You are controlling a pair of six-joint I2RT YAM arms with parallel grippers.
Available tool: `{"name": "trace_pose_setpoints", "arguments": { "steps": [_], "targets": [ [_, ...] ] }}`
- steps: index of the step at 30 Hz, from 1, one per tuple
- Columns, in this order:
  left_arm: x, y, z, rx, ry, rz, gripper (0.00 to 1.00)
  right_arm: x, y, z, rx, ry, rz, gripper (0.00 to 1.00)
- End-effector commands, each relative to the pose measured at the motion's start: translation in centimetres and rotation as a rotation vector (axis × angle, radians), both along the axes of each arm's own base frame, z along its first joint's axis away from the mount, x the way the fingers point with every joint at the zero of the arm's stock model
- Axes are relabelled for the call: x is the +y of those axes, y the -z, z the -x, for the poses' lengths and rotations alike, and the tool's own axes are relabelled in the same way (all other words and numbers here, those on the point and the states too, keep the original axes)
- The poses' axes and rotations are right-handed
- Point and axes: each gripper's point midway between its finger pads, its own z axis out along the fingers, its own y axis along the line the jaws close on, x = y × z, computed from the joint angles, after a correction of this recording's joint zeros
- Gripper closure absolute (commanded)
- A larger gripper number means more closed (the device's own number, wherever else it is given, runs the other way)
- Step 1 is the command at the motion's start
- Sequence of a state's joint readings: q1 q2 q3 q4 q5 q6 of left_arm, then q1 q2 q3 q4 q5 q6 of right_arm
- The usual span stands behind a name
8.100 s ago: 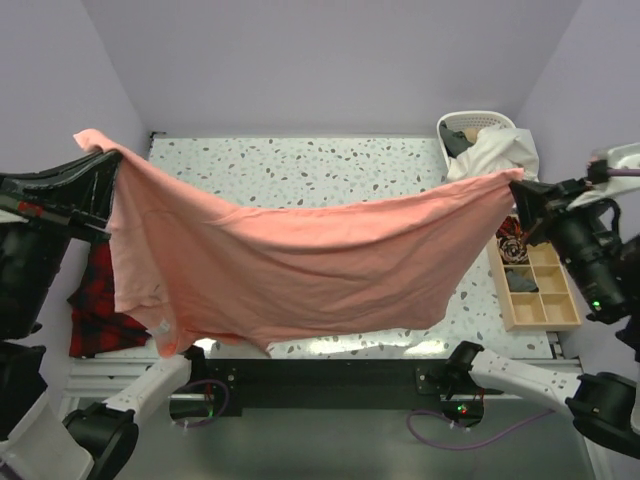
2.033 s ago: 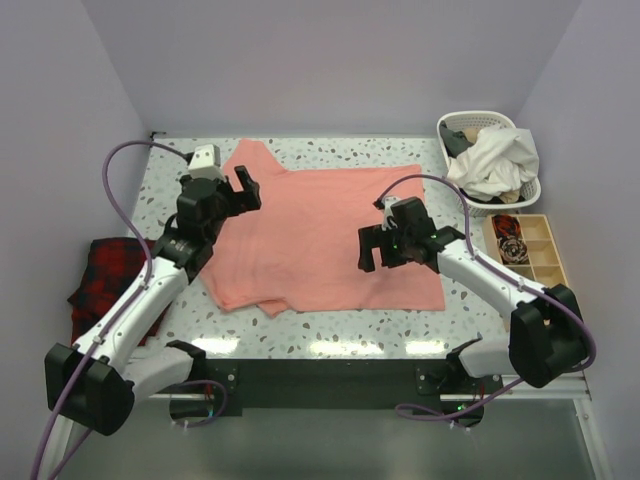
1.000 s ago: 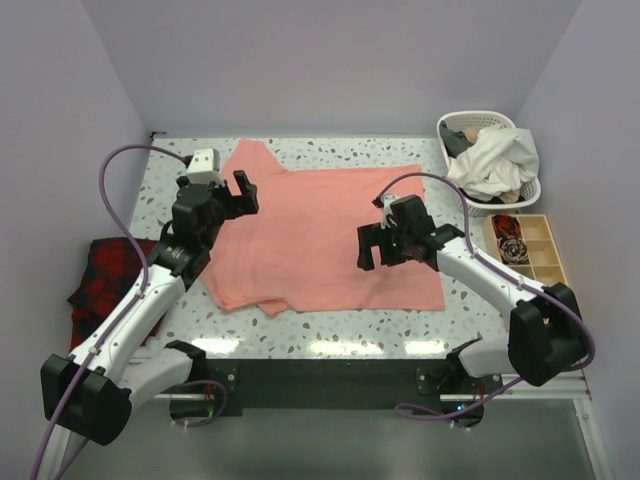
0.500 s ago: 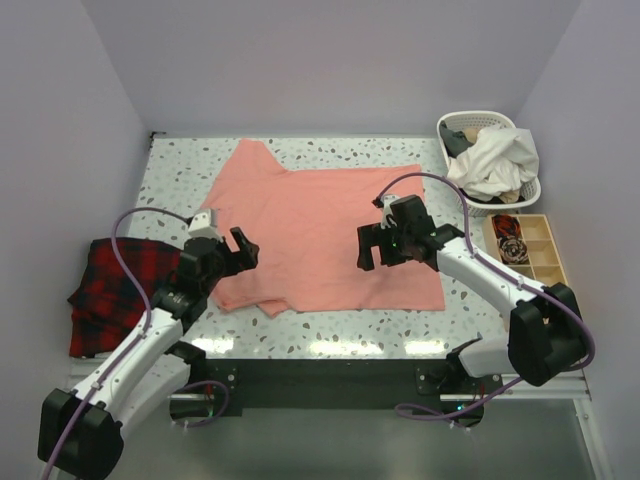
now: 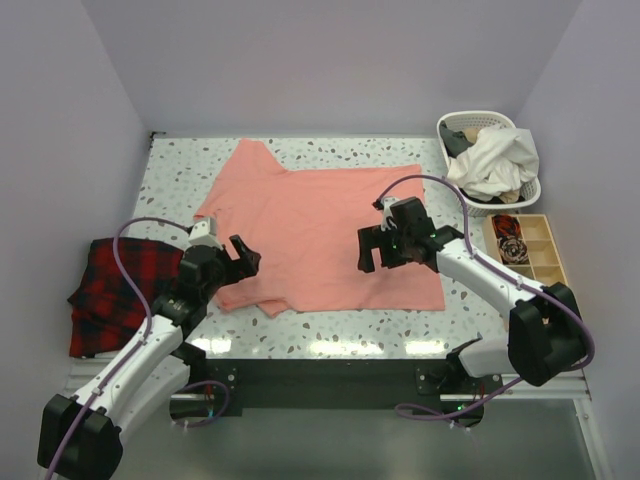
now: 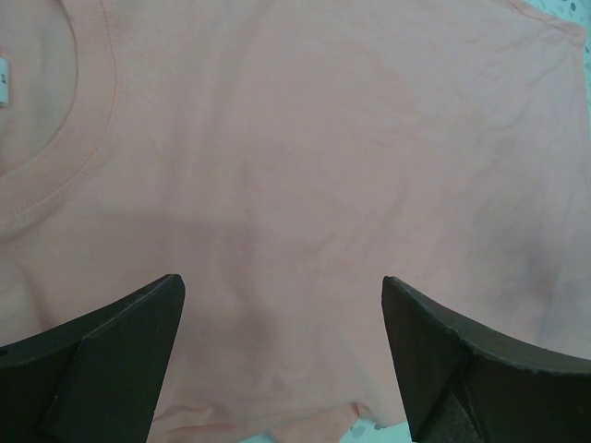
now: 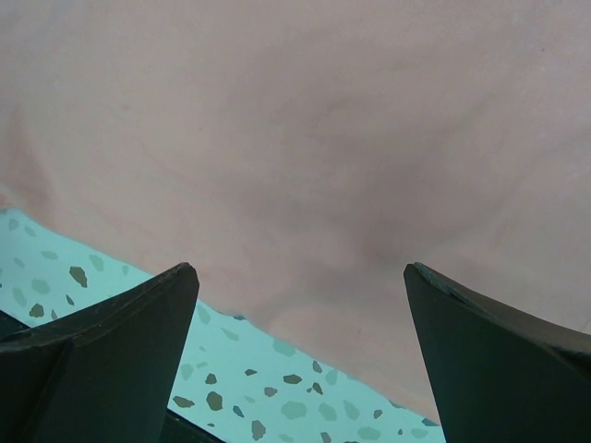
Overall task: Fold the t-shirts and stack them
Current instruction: Flatten out the tshirt
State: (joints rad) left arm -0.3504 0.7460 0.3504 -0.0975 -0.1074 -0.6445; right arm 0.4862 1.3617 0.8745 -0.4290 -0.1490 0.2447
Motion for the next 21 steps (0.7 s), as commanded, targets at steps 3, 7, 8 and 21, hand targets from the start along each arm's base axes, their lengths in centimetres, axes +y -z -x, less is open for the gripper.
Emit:
{"name": "trace_pose_setpoints", "arguments": {
  "steps": [3, 7, 8, 21],
  "targets": [
    [-0.1, -0.7, -0.3, -0.031, -0.013, 0.015, 0.08, 0.2, -1.0, -0.7, -0.051, -0.003, -0.006, 0.01],
    [0.6, -0.7, -0.6, -0.035, -0.038, -0.018, 0.07, -0.2, -1.3, -0.9, -0.07, 0.015, 0.007, 0.01],
    [0.7, -0.7, -0.6, -0.036, -0.041, -0.023, 0.07, -0.3, -1.3, -0.9, -0.073, 0.017, 0.01, 0.01],
    [1.9, -0.3, -0.8, 0.002, -0.11, -0.056, 0.06, -0.6, -1.4, -1.1, -0.078, 0.036, 0.022, 0.01]
  ]
}}
